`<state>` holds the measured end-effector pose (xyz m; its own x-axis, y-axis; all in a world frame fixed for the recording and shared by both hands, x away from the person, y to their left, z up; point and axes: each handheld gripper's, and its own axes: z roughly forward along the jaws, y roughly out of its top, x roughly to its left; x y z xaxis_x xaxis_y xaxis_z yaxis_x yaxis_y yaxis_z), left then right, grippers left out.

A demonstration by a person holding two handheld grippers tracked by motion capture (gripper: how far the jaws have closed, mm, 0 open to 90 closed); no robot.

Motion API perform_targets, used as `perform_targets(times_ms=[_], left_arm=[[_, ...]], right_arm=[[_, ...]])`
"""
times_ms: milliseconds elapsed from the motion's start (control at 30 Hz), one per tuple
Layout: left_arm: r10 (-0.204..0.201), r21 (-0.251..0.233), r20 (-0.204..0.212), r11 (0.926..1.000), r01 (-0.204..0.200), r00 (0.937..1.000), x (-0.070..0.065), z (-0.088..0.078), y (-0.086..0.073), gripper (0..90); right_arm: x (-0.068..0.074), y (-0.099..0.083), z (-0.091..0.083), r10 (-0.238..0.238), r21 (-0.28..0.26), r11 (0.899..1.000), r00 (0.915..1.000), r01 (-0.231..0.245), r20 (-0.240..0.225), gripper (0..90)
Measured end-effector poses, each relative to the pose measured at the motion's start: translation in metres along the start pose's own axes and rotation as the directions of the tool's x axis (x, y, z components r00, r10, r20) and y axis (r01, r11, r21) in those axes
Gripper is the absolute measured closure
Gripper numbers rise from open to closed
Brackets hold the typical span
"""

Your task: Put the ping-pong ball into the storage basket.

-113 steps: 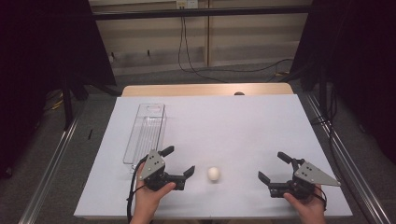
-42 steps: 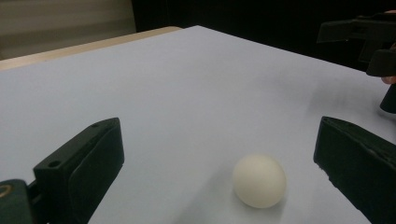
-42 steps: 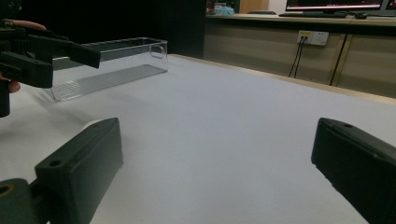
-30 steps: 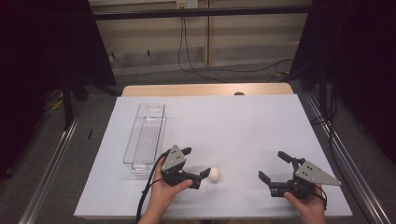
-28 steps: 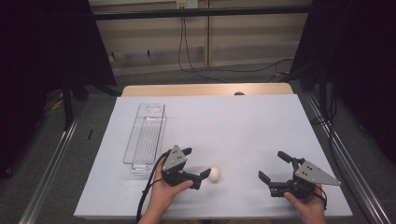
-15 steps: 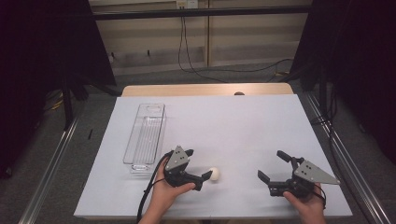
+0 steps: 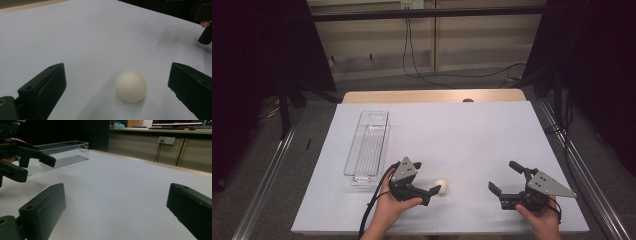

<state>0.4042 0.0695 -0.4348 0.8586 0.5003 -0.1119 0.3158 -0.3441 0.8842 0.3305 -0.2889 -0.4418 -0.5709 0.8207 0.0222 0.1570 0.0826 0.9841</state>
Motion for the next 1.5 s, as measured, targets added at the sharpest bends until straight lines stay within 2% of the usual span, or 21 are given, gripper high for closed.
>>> perform_targets(times_ms=[567, 667, 867, 1000, 1100, 1233, 1333, 1367, 1500], left_arm=[[0.007, 0.055, 0.013, 0.9984, -0.008, 0.9999, -0.003, 0.008, 0.002, 3.2], [0.005, 0.069, 0.016, 0.9976, -0.006, 0.9999, -0.003, 0.009, 0.002, 3.7], [0.003, 0.078, 0.023, 0.9969, -0.005, 0.9997, -0.003, 0.013, 0.001, 4.8], [0.005, 0.097, 0.029, 0.9953, -0.007, 0.9996, -0.003, 0.016, 0.0, 6.2], [0.007, 0.108, 0.028, 0.9941, -0.01, 0.9996, -0.003, 0.017, 0.0, 6.8], [0.009, 0.115, 0.046, 0.9933, -0.014, 0.9989, -0.003, 0.019, 0.0, 9.0], [0.016, 0.139, 0.047, 0.9901, -0.022, 0.9988, -0.004, 0.019, 0.001, 11.0], [0.02, 0.128, 0.056, 0.9914, -0.027, 0.9982, -0.004, 0.02, 0.001, 11.7], [0.024, 0.138, 0.067, 0.9898, -0.033, 0.9975, -0.005, 0.022, 0.001, 14.1]], right_arm=[[0.001, -0.001, 0.002, -0.008, 0.008, 1.0, 1.0, 0.008, -0.005, 1.4], [0.002, -0.001, 0.003, 0.01, 0.006, 1.0, 0.9999, -0.01, -0.002, 1.4], [0.001, -0.001, 0.002, -0.006, 0.011, 1.0, 0.9999, 0.006, -0.01, 1.5], [0.002, -0.001, 0.003, 0.007, 0.011, 1.0, 0.9999, -0.007, -0.008, 1.5], [0.001, -0.001, 0.003, -0.006, 0.011, 1.0, 0.9999, 0.006, -0.014, 1.5], [0.001, -0.001, 0.003, -0.01, 0.011, 1.0, 0.9998, 0.01, -0.018, 1.5], [0.001, -0.001, 0.003, -0.006, 0.011, 1.0, 0.9999, 0.006, -0.013, 1.6], [0.001, -0.001, 0.003, 0.001, 0.011, 1.0, 0.9999, -0.001, -0.011, 1.6], [0.001, -0.001, 0.003, 0.003, 0.011, 1.0, 0.9999, -0.003, -0.01, 1.6]])
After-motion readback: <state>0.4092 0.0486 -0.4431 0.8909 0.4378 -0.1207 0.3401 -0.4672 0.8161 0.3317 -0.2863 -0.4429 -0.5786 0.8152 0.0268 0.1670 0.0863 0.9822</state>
